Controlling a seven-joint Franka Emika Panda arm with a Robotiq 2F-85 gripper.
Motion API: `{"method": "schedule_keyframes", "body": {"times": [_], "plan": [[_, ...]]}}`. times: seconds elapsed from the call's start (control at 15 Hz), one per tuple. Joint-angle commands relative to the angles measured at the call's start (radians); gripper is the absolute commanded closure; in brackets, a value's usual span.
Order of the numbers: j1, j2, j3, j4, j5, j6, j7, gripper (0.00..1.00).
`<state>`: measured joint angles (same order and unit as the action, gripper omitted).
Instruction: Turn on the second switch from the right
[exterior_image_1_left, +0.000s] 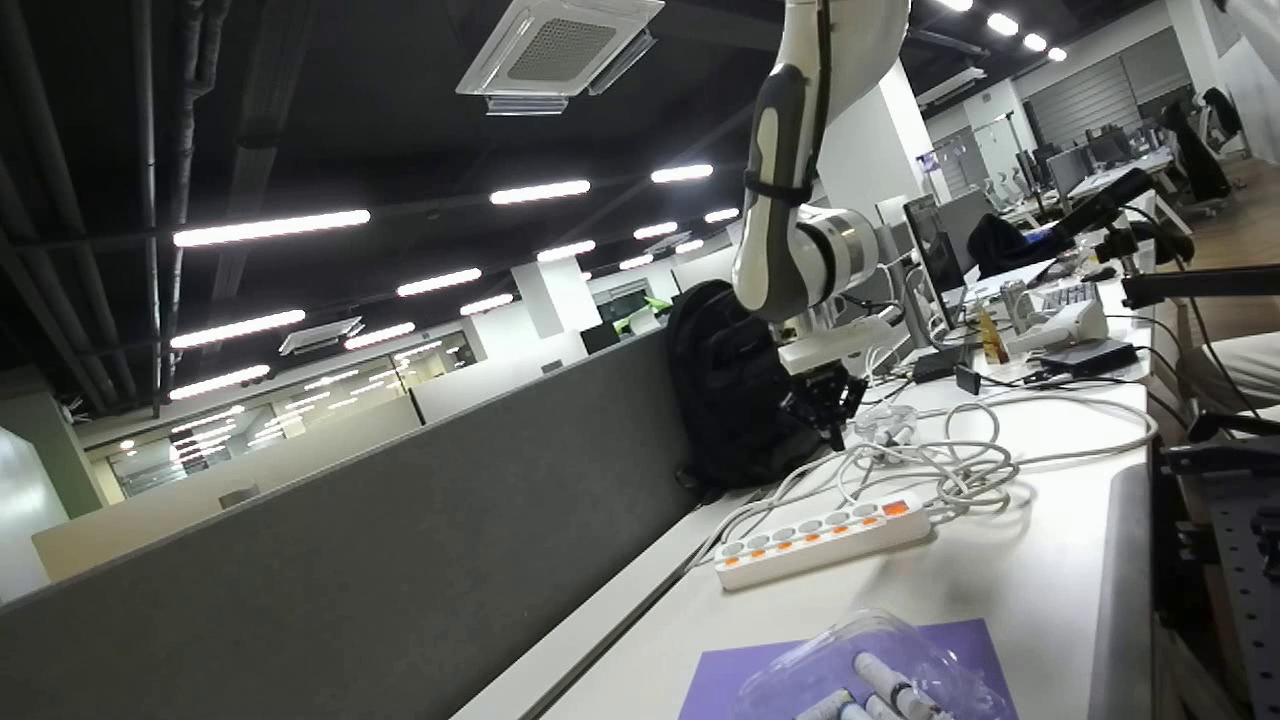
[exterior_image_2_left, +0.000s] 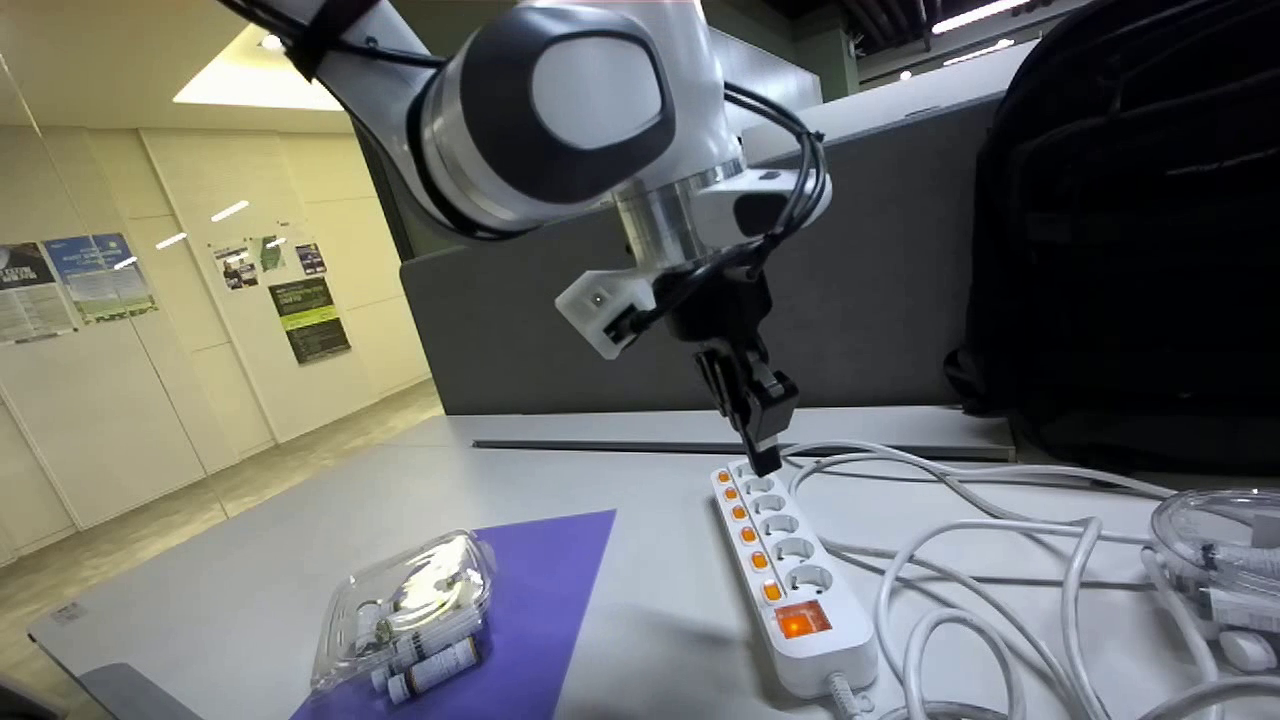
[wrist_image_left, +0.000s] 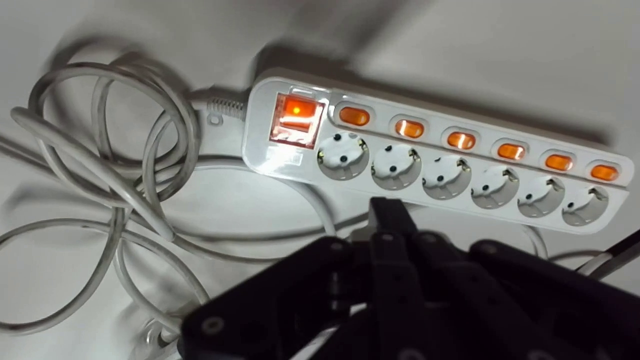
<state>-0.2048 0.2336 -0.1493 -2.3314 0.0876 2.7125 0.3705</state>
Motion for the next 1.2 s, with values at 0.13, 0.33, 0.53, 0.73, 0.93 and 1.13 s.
{"method": "schedule_keyframes", "body": {"times": [0.13,0.33,0.53,0.73,0.93,1.13], "plan": [[0.029,0.118,-0.016,0.112,0.045,-0.055,-0.012,1.0],[0.04,0.157,-0.006,0.126,0.058,-0.087,-0.029,1.0],[0.058,0.19,-0.008,0.125,0.057,-0.093,-0.027,1.0],[0.07,0.213,-0.012,0.118,0.061,-0.082,-0.021,1.0],[0.06,0.227,0.0,0.124,0.089,-0.08,-0.036,1.0],[0.057,0.238,-0.001,0.133,0.109,-0.078,-0.038,1.0]]}}
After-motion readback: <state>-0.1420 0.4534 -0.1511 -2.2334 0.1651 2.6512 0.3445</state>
